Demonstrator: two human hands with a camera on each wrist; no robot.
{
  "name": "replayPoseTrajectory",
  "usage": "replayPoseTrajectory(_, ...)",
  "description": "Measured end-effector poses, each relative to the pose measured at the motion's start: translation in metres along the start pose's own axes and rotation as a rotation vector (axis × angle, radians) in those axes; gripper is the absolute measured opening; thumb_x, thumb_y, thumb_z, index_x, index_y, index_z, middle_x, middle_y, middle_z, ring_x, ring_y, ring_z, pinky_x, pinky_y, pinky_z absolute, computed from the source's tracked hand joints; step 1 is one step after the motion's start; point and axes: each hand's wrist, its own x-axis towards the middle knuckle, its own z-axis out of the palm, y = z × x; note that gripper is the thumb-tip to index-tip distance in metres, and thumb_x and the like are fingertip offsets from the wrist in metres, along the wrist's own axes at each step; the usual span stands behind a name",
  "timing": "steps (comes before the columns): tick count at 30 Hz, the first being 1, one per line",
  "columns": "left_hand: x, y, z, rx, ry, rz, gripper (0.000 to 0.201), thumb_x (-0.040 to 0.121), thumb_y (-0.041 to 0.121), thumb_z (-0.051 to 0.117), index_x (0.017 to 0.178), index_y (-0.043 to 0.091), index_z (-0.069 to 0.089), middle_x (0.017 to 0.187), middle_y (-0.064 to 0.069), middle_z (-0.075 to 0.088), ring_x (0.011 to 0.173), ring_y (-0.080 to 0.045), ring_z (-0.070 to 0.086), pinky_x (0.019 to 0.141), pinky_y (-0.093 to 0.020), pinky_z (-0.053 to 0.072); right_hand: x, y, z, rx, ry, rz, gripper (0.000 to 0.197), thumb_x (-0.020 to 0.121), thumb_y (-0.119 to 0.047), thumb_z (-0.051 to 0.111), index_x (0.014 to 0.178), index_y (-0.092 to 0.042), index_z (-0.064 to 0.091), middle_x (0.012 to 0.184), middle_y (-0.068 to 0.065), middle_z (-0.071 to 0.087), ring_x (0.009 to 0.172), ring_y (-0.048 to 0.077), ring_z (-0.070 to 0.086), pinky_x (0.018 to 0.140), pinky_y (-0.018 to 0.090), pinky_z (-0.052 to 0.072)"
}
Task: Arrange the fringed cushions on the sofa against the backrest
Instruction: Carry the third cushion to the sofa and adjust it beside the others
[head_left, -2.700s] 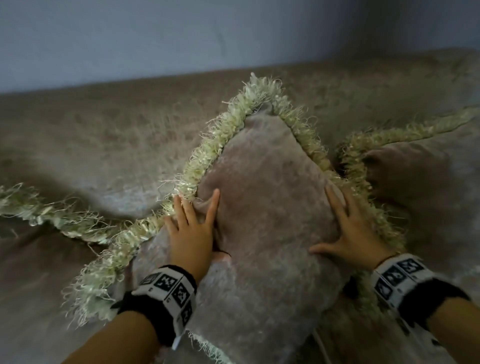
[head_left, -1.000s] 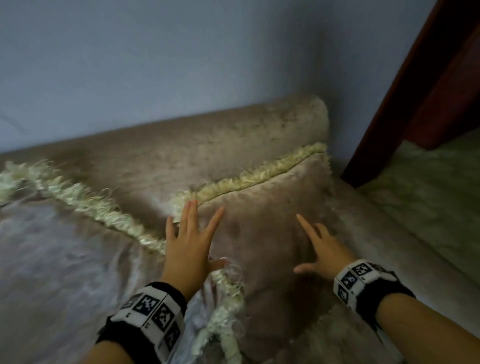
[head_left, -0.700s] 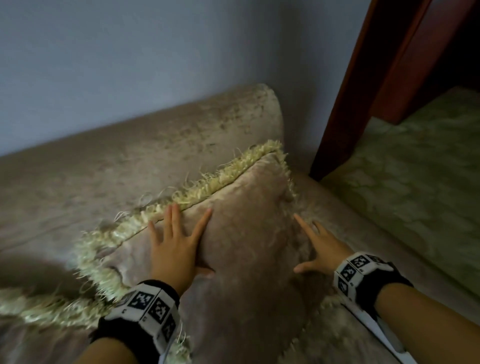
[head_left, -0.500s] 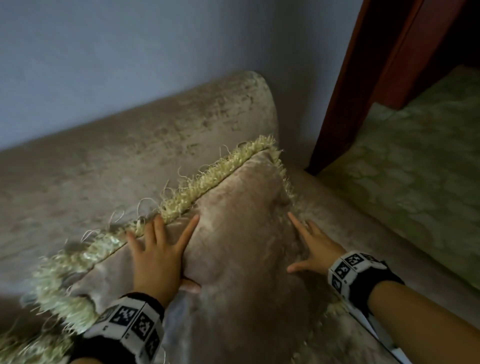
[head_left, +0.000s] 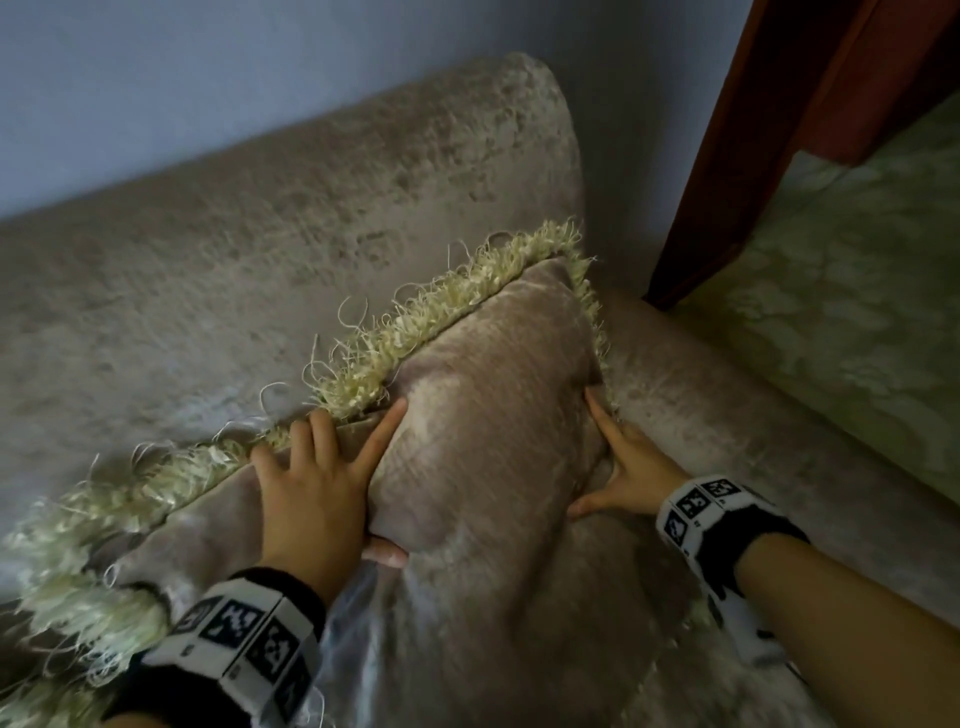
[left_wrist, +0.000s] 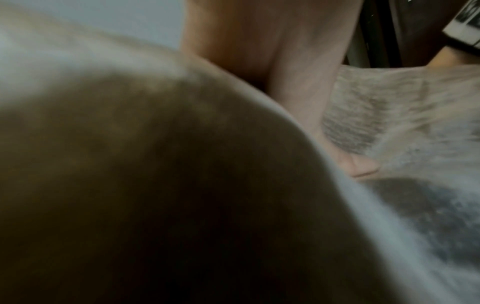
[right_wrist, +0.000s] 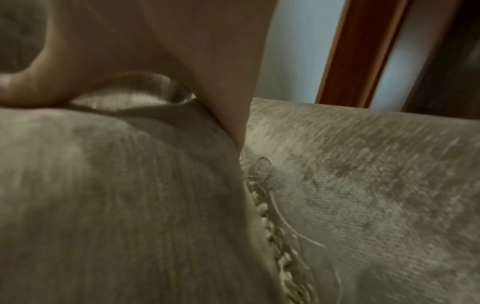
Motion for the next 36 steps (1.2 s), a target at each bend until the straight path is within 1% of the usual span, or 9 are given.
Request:
replayPoseTrajectory(3,0.002,-0.001,-0.001,0.069,-0.053,0.052,0.139,0.036,0.09,0.046,0.125,0.037,-0.046,0.124,-0.014,0.035,0.109,-0.027,0.041,0.088,-0.039,0.038,0.002,0.006,0.007,0.034,0.027,0.008,0.136,0.025,-0.084,0.068,0.115,-0.071,-0.034,0.16,0.008,0.002,0.146,0.028,0.009,0.118,0.048,0.019)
replayPoseTrajectory(5,0.002,-0.003,-0.004,0.054,-0.054,0.074,0.137,0.036,0.089,0.048,0.128,0.039,-0.041,0.123,-0.013,0.04,0.107,-0.027,0.046,0.087,-0.037,0.04,-0.005,0.004,0.01,0.069,0.035,-0.003,0.139,0.032,-0.075,0.076,0.122,-0.067,-0.031,0.16,0.006,0.006,0.145,0.026,0.017,0.118,0.044,0.023)
replayPoseTrajectory(8,-0.006,-0.004,-0.006,-0.043,-0.082,0.084,0.135,0.041,0.083,0.057,0.133,0.043,-0.033,0.117,-0.014,0.046,0.102,-0.028,0.052,0.083,-0.036,0.044,-0.014,0.0,0.013,0.087,0.075,0.018,0.141,0.049,-0.048,0.087,0.141,-0.047,-0.021,0.16,-0.001,0.009,0.14,0.025,0.028,0.115,0.038,0.028)
replayPoseTrajectory(14,-0.035,-0.006,-0.018,-0.211,-0.134,0.071,0.126,0.053,0.069,0.067,0.143,0.044,-0.017,0.107,-0.013,0.054,0.091,-0.029,0.061,0.071,-0.038,0.048,-0.052,-0.016,0.008,-0.004,0.142,0.091,0.138,0.047,-0.045,0.089,0.145,-0.047,-0.007,0.152,0.008,0.033,0.13,0.032,0.045,0.106,0.041,0.041)
replayPoseTrajectory(21,-0.069,-0.027,-0.075,-0.31,-0.045,0.09,0.126,0.049,0.077,0.064,0.145,0.043,-0.009,0.115,-0.009,0.058,0.101,-0.025,0.061,0.067,-0.031,0.043,-0.101,-0.067,-0.07,-0.158,0.208,0.036,0.135,0.05,-0.04,0.09,0.147,-0.044,-0.003,0.15,0.014,0.035,0.134,0.035,0.039,0.109,0.041,0.036)
replayPoseTrajectory(28,-0.115,-0.046,-0.124,-0.553,0.094,0.007,0.126,0.046,0.081,0.061,0.144,0.047,-0.011,0.116,-0.006,0.057,0.1,-0.026,0.06,0.066,-0.031,0.04,-0.127,-0.136,-0.158,-0.438,0.226,-0.062,0.132,0.046,-0.056,0.085,0.129,-0.066,-0.017,0.137,0.018,0.051,0.117,0.037,0.055,0.096,0.046,0.047)
replayPoseTrajectory(31,-0.135,-0.057,-0.119,-0.656,0.163,-0.04,0.128,0.04,0.089,0.051,0.145,0.046,-0.006,0.127,-0.003,0.054,0.1,-0.026,0.06,0.067,-0.034,0.046,-0.122,-0.163,-0.163,-0.505,0.167,-0.119,0.132,0.051,-0.052,0.085,0.14,-0.056,-0.012,0.138,0.015,0.05,0.118,0.034,0.054,0.097,0.04,0.046)
replayPoseTrajectory(34,-0.137,-0.062,-0.085,-0.603,0.133,-0.169,0.128,0.034,0.099,0.03,0.147,0.042,0.011,0.091,-0.011,0.06,0.071,-0.032,0.061,0.053,-0.034,0.042,-0.1,-0.168,-0.141,-0.539,0.113,-0.182,0.131,0.053,-0.05,0.085,0.144,-0.05,-0.008,0.146,0.01,0.044,0.124,0.032,0.051,0.097,0.036,0.043)
replayPoseTrajectory(36,-0.131,-0.056,-0.049,-0.549,0.078,-0.256,0.129,0.035,0.099,0.029,0.146,0.033,0.027,0.069,-0.012,0.056,0.052,-0.033,0.056,0.044,-0.034,0.044,-0.077,-0.16,-0.114,-0.576,0.083,-0.234,0.132,0.052,-0.053,0.085,0.145,-0.048,-0.008,0.151,0.005,0.036,0.127,0.03,0.048,0.098,0.036,0.043)
